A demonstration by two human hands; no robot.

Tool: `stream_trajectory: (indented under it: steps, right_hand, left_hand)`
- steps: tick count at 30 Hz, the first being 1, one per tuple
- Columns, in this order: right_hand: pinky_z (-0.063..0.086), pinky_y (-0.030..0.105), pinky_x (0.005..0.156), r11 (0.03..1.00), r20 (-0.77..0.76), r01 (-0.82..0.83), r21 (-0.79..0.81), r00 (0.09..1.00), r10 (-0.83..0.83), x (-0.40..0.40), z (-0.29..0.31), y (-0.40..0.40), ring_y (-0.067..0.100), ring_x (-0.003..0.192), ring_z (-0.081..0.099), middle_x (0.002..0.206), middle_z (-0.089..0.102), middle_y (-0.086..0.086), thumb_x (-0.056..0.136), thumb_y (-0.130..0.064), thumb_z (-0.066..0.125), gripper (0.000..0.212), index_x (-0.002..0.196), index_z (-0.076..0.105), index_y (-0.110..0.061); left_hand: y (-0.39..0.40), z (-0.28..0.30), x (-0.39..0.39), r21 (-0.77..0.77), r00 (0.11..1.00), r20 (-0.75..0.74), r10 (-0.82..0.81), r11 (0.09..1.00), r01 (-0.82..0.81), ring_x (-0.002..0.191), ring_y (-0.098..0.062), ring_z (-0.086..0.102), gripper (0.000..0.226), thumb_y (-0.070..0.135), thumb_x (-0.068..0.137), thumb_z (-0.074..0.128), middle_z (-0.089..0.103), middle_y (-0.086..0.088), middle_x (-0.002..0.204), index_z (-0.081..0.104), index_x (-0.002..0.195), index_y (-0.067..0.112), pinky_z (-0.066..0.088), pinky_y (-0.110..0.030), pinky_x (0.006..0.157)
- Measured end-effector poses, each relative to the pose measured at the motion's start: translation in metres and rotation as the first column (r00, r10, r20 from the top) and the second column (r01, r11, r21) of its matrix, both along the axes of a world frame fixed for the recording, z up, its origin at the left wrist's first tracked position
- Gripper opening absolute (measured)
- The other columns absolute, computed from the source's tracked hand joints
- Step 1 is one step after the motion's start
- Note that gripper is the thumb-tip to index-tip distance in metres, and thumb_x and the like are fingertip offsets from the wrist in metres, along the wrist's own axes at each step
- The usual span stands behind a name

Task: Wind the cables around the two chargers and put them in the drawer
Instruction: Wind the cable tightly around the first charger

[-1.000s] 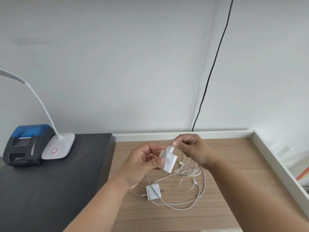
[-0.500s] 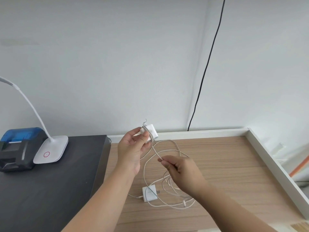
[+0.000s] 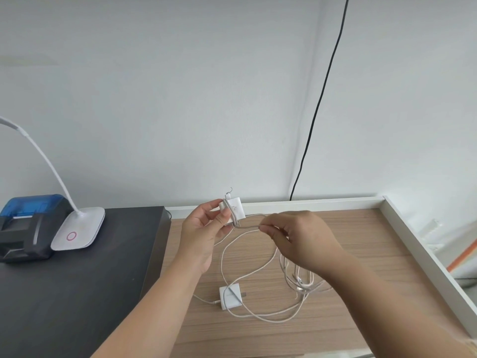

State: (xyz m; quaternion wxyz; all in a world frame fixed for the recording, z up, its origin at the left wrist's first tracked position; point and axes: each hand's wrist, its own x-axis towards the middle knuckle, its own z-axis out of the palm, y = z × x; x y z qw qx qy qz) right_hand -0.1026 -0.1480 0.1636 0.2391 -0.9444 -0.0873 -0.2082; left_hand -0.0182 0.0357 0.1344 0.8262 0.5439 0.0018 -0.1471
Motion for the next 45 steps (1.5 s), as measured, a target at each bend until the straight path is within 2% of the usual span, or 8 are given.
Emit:
stream_trajectory:
  steps: [8, 19, 25, 30, 35, 39, 42, 45]
  right_hand:
    - [0.048, 0.030, 0.046, 0.997, 0.073, -0.040, -0.067, 0.996, 0.045, 0.017, 0.018, -0.001, 0.012, 0.051, 0.052, 0.064, 0.065, -0.008, 0.087, -0.041, 0.055, 0.020, 0.085, 0.070, -0.028]
    - [0.045, 0.026, 0.046, 0.973, 0.066, -0.193, -0.130, 0.977, 0.203, 0.014, 0.022, 0.014, 0.012, 0.055, 0.055, 0.066, 0.067, -0.008, 0.089, -0.037, 0.058, 0.016, 0.085, 0.070, -0.029]
    - [0.038, 0.023, 0.048, 0.992, 0.051, -0.126, -0.018, 0.991, 0.127, 0.021, 0.024, 0.003, 0.000, 0.049, 0.037, 0.059, 0.053, -0.013, 0.084, -0.034, 0.065, 0.012, 0.083, 0.072, -0.023]
    - [0.028, 0.015, 0.051, 0.987, -0.011, -0.156, 0.028, 0.988, 0.157, 0.022, 0.024, 0.002, -0.002, 0.051, 0.044, 0.054, 0.042, -0.020, 0.084, -0.034, 0.068, 0.010, 0.083, 0.073, -0.026]
    - [0.026, 0.018, 0.049, 0.968, -0.174, -0.144, 0.203, 0.968, 0.181, 0.026, 0.019, -0.005, 0.010, 0.047, 0.032, 0.048, 0.035, -0.009, 0.079, -0.029, 0.077, 0.012, 0.072, 0.069, -0.033]
    - [0.030, 0.023, 0.053, 0.819, -0.289, -0.047, 0.572, 0.923, 0.255, 0.024, 0.001, -0.003, 0.012, 0.053, 0.032, 0.055, 0.039, 0.006, 0.083, -0.023, 0.075, 0.011, 0.072, 0.071, -0.024]
    - [0.037, 0.014, 0.053, 0.622, -0.286, 0.024, 0.783, 0.901, 0.327, 0.017, -0.011, 0.004, 0.002, 0.050, 0.046, 0.056, 0.060, -0.008, 0.087, -0.009, 0.066, 0.010, 0.077, 0.069, -0.009]
    - [0.017, 0.021, 0.041, 0.450, -0.310, 0.130, 0.884, 0.883, 0.353, 0.010, -0.025, 0.018, 0.006, 0.041, 0.027, 0.055, 0.054, 0.003, 0.081, -0.021, 0.067, 0.016, 0.082, 0.071, -0.006]
  left_hand:
    - [0.010, 0.003, -0.005, 0.186, 0.970, 0.152, -0.190, 0.969, 0.161, 0.073, -0.017, 0.069, 0.031, 0.013, 0.067, 0.073, 0.068, 0.002, 0.074, 0.068, 0.098, 0.015, 0.059, -0.030, 0.069]
    - [0.006, 0.003, -0.014, 0.281, 0.986, 0.129, -0.104, 0.958, 0.064, 0.068, -0.018, 0.068, 0.031, 0.021, 0.064, 0.082, 0.069, -0.002, 0.072, 0.067, 0.090, 0.013, 0.057, -0.032, 0.067]
    - [0.006, 0.003, -0.022, 0.343, 0.966, 0.205, -0.156, 0.936, 0.078, 0.068, -0.018, 0.066, 0.018, 0.006, 0.077, 0.077, 0.066, -0.012, 0.081, 0.067, 0.092, 0.010, 0.059, -0.031, 0.067]
    - [0.010, 0.007, -0.026, 0.346, 0.938, 0.218, -0.269, 0.920, 0.184, 0.064, -0.014, 0.067, 0.018, 0.004, 0.077, 0.075, 0.066, -0.009, 0.078, 0.068, 0.091, 0.014, 0.056, -0.025, 0.062]
    - [0.022, -0.002, -0.033, 0.487, 0.867, 0.192, -0.460, 0.811, 0.323, 0.070, -0.020, 0.057, 0.025, 0.019, 0.071, 0.082, 0.064, -0.004, 0.083, 0.073, 0.094, 0.028, 0.055, -0.047, 0.078]
    - [0.031, 0.005, -0.035, 0.445, 0.835, 0.197, -0.514, 0.806, 0.391, 0.073, -0.016, 0.061, 0.040, 0.023, 0.066, 0.087, 0.067, -0.005, 0.088, 0.070, 0.102, 0.028, 0.056, -0.039, 0.079]
    - [0.032, 0.010, -0.037, 0.357, 0.841, 0.206, -0.500, 0.839, 0.411, 0.072, -0.017, 0.061, 0.049, 0.011, 0.067, 0.082, 0.066, -0.012, 0.091, 0.061, 0.111, 0.014, 0.054, -0.032, 0.072]
    - [0.032, 0.014, -0.038, 0.277, 0.858, 0.213, -0.468, 0.871, 0.406, 0.072, -0.015, 0.061, 0.043, 0.005, 0.068, 0.081, 0.066, -0.009, 0.088, 0.060, 0.106, 0.007, 0.053, -0.027, 0.068]
